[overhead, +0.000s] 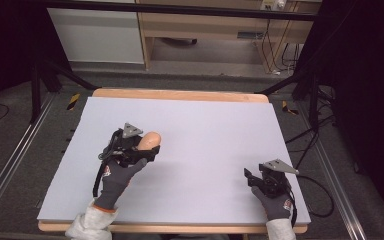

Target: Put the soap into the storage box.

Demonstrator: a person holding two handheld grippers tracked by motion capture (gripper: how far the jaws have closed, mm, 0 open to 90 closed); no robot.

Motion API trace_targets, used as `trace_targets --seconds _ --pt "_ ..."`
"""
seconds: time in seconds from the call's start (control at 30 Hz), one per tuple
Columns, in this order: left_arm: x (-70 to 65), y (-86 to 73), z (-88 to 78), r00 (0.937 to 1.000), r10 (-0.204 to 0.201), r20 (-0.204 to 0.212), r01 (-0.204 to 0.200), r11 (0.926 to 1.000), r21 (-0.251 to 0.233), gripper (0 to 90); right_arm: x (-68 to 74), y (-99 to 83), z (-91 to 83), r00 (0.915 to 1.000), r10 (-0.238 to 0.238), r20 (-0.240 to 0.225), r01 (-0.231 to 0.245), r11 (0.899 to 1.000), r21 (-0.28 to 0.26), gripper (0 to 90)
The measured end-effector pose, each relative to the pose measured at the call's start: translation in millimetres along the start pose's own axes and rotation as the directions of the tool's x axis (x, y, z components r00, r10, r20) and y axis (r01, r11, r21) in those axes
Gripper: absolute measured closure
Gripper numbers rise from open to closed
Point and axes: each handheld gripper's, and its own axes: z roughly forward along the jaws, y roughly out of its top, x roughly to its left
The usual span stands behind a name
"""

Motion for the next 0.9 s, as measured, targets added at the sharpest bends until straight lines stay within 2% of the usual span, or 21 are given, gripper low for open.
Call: trace_targets --seconds 0.4,0.5,0.9 --pt "25.0 3.6 -1.2 0.9982 -0.042 -0.042 0.041 0.9990 -0.018 31.9 -0.3 -0.1 0.6 1.0000 0.000 0.000 0.000 1.000 0.000 39.6" --pt "32.6 2.1 2.9 0.9969 -0.061 -0.050 0.061 0.9981 -0.015 31.9 -0.1 -0.2 0.7 1.0000 0.001 -0.002 -0.001 1.000 0.002 39.7" --pt "56.2 -6.7 12.6 0.9912 -0.088 -0.099 0.089 0.9961 0.005 31.9 -0.1 -0.7 1.8 1.0000 -0.003 -0.004 0.003 1.000 0.004 39.8"
